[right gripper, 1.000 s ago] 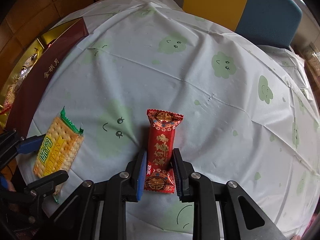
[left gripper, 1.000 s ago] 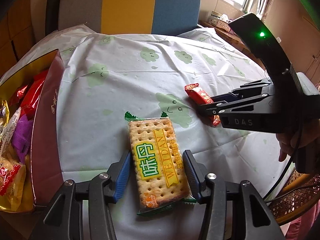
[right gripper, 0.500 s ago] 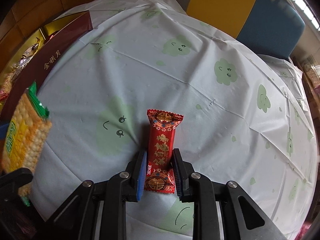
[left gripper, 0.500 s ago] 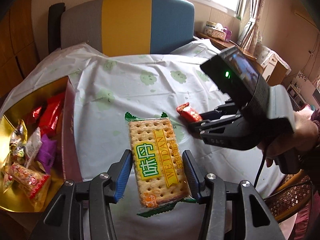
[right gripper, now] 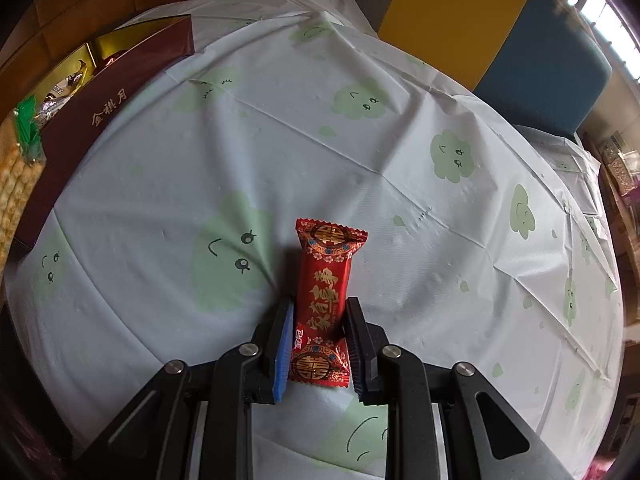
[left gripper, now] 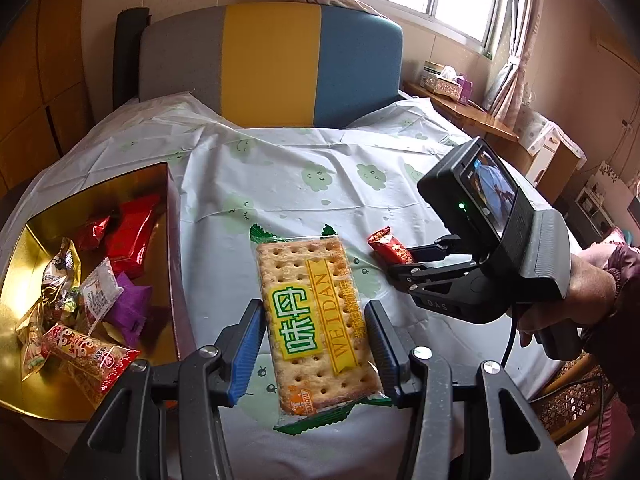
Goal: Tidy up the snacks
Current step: 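Lower the cracker pack into the gold tray with the left tool while the right holds the candy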
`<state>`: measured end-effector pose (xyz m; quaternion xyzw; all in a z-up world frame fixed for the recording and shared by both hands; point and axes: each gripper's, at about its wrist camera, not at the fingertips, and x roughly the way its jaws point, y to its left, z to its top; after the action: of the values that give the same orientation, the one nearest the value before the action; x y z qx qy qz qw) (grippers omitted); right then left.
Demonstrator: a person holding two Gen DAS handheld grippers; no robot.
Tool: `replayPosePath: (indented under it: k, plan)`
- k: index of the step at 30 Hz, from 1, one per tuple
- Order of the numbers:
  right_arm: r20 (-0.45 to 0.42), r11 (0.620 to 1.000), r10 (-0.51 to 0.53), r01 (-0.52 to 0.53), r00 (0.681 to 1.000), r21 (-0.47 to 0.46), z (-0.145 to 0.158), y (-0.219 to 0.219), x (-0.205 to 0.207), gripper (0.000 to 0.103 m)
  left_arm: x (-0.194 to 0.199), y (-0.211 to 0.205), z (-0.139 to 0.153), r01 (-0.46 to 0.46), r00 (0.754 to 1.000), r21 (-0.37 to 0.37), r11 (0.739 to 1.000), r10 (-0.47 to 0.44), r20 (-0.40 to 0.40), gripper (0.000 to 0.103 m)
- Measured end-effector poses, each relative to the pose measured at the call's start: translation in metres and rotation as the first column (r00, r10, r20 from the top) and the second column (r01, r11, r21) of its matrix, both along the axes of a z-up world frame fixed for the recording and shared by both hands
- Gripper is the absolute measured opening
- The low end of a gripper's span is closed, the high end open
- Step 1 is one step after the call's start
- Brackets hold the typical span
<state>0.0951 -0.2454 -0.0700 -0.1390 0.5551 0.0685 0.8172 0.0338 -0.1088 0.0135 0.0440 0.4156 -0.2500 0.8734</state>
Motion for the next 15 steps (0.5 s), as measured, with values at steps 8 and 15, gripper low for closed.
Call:
replayPosePath:
  k: [8, 15]
  plan:
    - [0.006, 1.000, 0.009, -0.009, 1.000, -0.010, 0.001, 0.002, -0.001, 0.024, 0.010, 0.024, 0.008, -0.036, 0.999, -0.048, 0.998, 0.035, -0.024, 0.052]
    - [0.008, 1.000, 0.008, -0.008, 1.000, -0.012, 0.002, 0.002, -0.001, 0.024, 0.044, 0.105, 0.037, -0.201, 0.979, -0.207, 0.957, 0.190, -0.075, 0.052]
